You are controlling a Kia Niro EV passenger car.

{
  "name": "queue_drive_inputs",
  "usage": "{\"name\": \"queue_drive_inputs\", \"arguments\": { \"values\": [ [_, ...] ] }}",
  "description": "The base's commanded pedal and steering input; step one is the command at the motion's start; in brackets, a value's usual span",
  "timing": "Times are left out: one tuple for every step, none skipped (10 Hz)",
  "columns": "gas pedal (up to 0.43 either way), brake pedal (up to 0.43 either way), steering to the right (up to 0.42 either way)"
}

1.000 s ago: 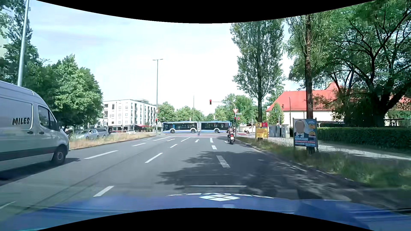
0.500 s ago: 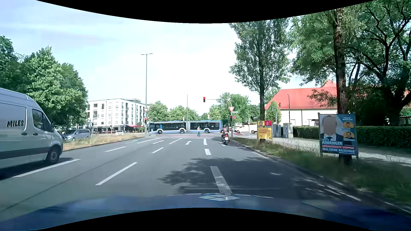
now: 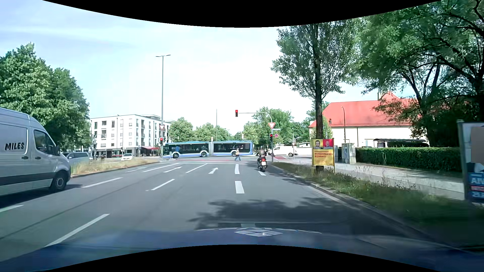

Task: Follow the waypoints while adhering to traffic rules and regulations

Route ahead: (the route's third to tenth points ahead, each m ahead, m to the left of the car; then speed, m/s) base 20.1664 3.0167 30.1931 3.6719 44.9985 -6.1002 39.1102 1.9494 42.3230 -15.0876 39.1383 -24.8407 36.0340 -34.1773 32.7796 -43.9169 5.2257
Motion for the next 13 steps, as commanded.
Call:
{"name": "queue_drive_inputs", "arguments": {
  "values": [
    [0.000,0.171,0.018],
    [0.000,0.183,0.023],
    [0.000,0.189,0.023],
    [0.000,0.195,0.023],
    [0.000,0.201,0.027],
    [0.000,0.201,0.032],
    [0.000,0.201,0.037],
    [0.000,0.201,0.039],
    [0.000,0.201,0.040],
    [0.000,0.201,0.040],
    [0.000,0.201,0.040],
    [0.000,0.201,0.040],
    [0.000,0.195,0.039]
  ]
}}
